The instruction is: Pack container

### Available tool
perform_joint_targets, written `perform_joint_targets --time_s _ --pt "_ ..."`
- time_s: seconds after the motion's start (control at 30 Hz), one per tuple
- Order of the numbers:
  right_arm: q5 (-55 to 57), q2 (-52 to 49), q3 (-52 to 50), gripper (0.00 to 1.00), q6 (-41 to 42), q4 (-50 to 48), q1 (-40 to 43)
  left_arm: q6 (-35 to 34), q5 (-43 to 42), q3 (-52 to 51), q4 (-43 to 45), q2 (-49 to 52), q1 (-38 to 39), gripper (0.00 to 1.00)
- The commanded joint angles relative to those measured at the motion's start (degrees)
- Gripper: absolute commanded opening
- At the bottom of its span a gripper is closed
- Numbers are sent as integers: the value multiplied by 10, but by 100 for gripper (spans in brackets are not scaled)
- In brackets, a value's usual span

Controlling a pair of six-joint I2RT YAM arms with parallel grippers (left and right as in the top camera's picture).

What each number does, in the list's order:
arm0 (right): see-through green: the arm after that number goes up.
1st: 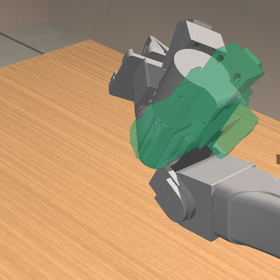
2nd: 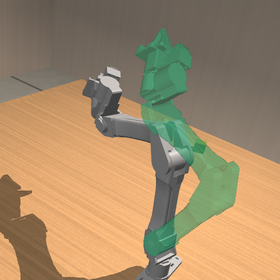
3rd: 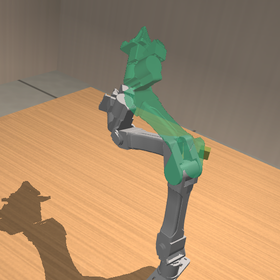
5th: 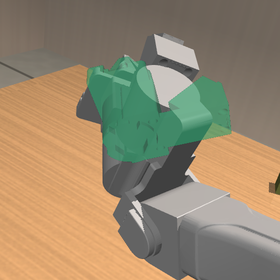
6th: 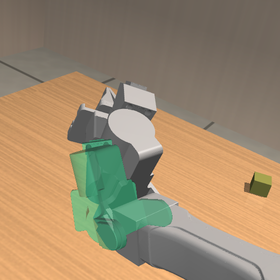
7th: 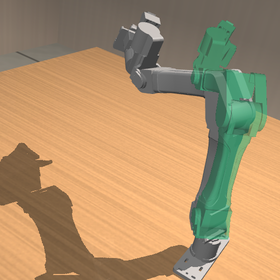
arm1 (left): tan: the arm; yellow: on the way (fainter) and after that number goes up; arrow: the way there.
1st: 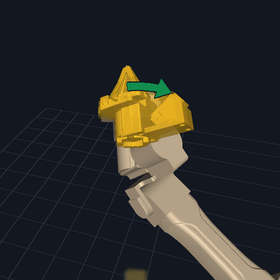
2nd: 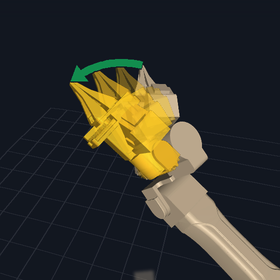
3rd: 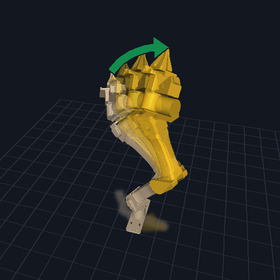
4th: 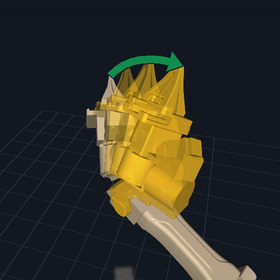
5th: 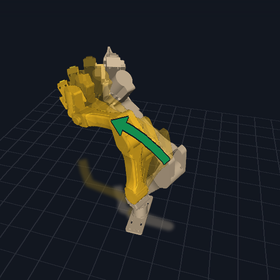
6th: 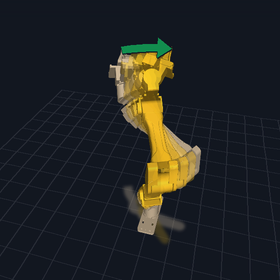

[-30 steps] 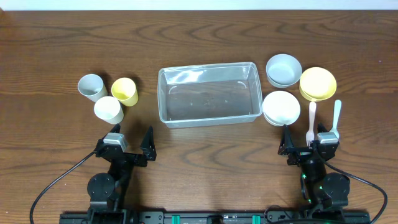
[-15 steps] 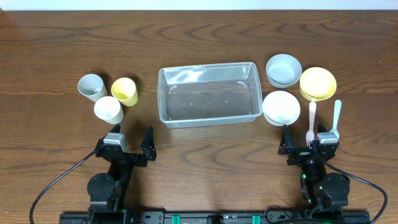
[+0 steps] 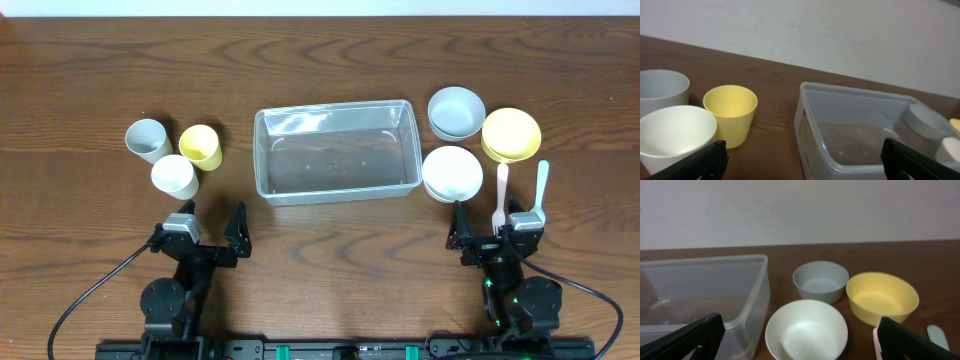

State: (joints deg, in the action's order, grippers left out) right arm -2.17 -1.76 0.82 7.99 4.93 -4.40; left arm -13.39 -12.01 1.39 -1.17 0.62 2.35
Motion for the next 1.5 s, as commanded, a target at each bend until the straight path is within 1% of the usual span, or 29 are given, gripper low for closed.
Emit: perform_joint_targets --time_s 0.0,0.13,0.27,0.47,0.53,0.63,0.73,0.83,0.87,0.93,1.07,1.17,1.33,1.4,1.47 --pt "-6 -23 12 99 11 23 3 -28 -4 5 -19 4 -2 98" --pt "-7 -76 56 99 12 65 3 -28 -4 59 -62 35 -2 98" --pt "4 -161 146 99 1 123 3 -26 8 147 -140 98 -2 98" --pt "20 -324 330 99 -5 251 3 -26 67 348 -278 253 -3 98" --pt "20 -386 401 99 -23 310 3 -21 71 424 -340 320 -3 98" --pt "19 -482 516 99 -51 419 3 -19 71 548 -468 431 -2 98" --pt "-2 -553 607 99 -43 500 3 -19 71 660 -607 530 -2 98" --pt "-22 -593 654 99 -51 540 3 -19 71 736 -719 607 -2 98" --pt "-18 -603 661 99 -51 541 3 -19 71 747 -741 625 -2 98" --pt "-15 -615 664 99 -46 540 3 -18 71 753 -757 647 -2 98" --pt "-10 -642 664 99 -16 556 3 -14 65 774 -751 687 -3 98" --pt "-11 -670 664 99 -10 567 3 -12 68 843 -754 750 -3 98" --pt "-11 -709 664 99 -3 572 3 20 95 972 -754 882 -3 98" --pt "-11 -718 664 99 -3 572 3 28 97 1001 -743 929 -3 98" --pt "-11 -724 664 99 -3 572 3 33 97 1006 -723 969 -4 98"
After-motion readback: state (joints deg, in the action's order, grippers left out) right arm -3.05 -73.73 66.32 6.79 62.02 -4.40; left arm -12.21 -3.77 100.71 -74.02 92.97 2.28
